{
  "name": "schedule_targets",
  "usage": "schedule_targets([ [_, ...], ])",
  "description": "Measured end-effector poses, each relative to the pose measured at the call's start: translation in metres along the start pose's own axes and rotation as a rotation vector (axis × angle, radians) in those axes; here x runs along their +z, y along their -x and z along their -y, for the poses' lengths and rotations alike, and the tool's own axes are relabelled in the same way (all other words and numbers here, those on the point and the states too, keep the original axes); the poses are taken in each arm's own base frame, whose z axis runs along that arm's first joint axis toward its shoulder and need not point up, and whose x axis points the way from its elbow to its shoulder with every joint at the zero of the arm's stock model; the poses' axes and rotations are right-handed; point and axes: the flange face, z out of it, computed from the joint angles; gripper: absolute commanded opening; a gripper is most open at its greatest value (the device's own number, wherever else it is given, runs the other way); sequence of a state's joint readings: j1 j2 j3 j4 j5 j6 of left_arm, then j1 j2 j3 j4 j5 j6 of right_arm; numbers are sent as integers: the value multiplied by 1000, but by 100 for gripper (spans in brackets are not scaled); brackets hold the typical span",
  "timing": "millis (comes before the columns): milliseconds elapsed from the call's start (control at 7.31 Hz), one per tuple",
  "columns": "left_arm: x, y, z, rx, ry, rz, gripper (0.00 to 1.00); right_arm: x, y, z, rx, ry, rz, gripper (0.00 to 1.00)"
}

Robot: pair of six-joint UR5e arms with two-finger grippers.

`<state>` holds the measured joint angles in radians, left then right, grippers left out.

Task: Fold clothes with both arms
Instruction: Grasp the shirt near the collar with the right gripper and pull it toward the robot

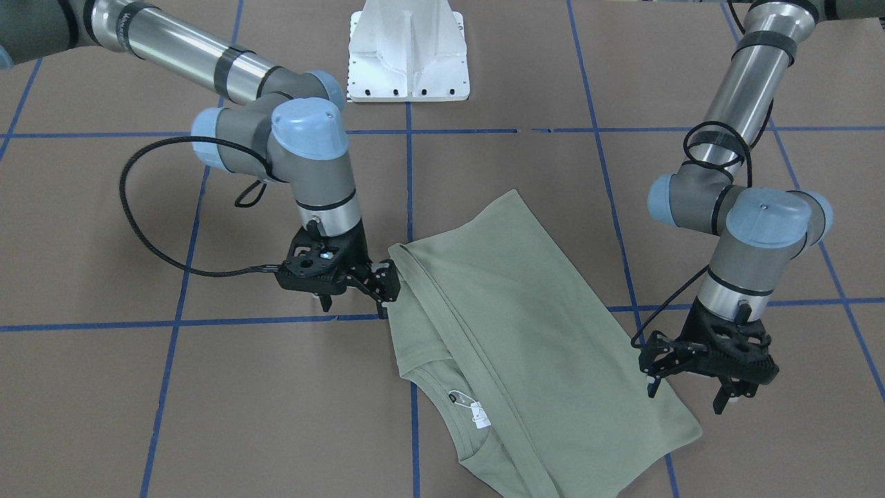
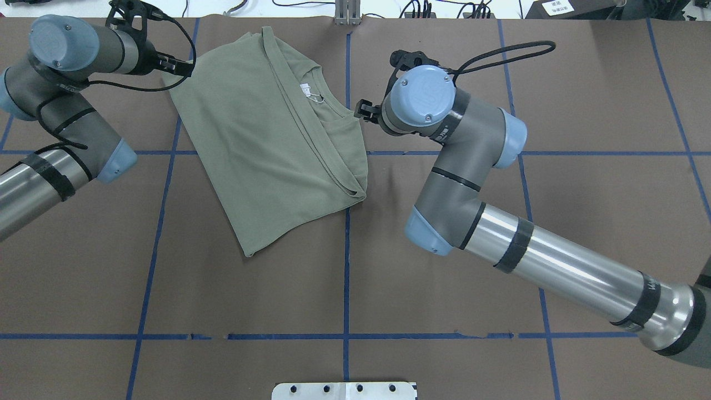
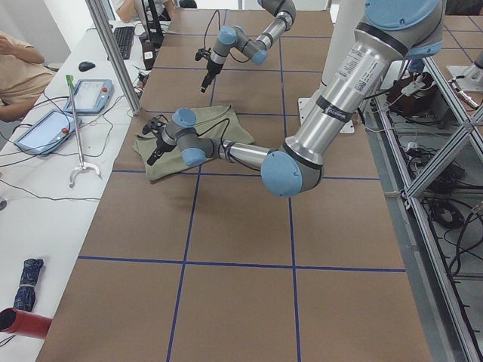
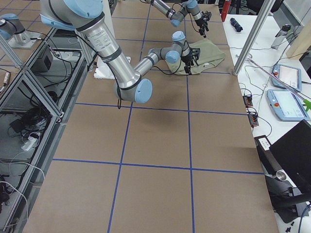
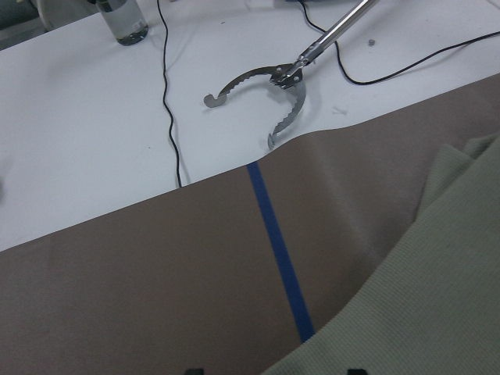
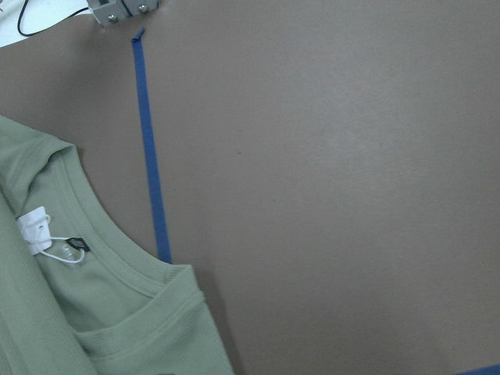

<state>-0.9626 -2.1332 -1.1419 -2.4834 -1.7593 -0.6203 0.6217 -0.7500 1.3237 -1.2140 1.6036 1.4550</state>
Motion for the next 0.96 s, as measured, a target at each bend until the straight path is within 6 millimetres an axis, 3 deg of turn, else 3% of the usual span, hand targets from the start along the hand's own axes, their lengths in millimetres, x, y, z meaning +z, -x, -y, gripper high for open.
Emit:
schedule_targets([
  [273,-11,3,-8,2,-7,-15,100,21,25,-21,85,3,-9,74],
  [684,-12,4,-12,2,-5,-16,100,35,26,-49,136,7,-30,69],
  [957,-12,4,-14,2,-3,-15,100,43,20,-58,128,8,-46,65],
])
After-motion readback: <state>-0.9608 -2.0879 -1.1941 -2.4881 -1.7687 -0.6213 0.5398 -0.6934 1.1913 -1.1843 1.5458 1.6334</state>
